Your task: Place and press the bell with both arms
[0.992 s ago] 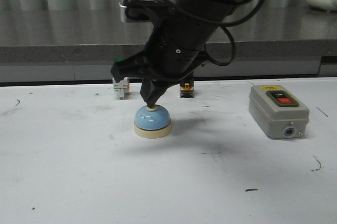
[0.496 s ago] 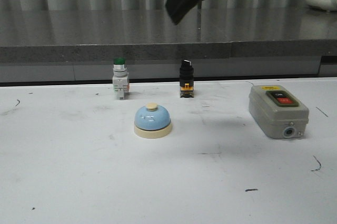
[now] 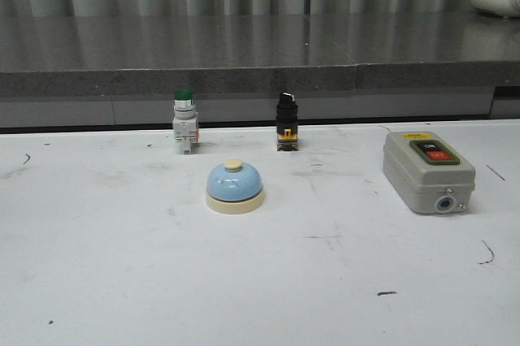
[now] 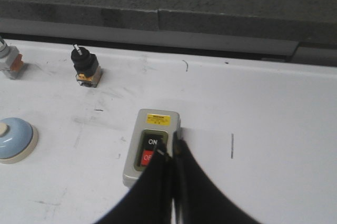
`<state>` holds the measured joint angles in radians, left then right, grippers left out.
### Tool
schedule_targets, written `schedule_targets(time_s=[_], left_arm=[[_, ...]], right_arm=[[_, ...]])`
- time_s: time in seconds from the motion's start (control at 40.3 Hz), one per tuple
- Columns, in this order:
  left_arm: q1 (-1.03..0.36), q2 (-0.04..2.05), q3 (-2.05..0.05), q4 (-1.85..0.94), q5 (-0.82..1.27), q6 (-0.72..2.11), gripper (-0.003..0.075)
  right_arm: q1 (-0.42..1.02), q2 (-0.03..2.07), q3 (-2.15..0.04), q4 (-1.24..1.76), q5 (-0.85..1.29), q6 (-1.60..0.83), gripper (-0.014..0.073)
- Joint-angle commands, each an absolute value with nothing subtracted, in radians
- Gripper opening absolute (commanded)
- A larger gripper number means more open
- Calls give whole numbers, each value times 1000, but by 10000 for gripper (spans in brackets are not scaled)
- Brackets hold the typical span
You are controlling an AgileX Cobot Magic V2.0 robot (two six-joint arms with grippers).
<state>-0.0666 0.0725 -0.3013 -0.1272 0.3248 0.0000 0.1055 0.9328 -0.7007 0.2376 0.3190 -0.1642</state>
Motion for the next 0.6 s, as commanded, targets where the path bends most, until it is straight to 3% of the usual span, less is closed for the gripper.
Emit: schedule_targets(time_s=[0.0, 0.298, 0.57], left_arm=[[-65, 82, -327, -137, 246, -9, -20], [-65, 82, -327, -137, 246, -9, -20], [-65, 82, -327, -137, 246, -9, -20]], right_arm=[[91, 772, -615, 219, 213, -168, -59], [91, 315, -367, 218, 183, -168, -59], [91, 214, -341, 218, 195, -168, -59]])
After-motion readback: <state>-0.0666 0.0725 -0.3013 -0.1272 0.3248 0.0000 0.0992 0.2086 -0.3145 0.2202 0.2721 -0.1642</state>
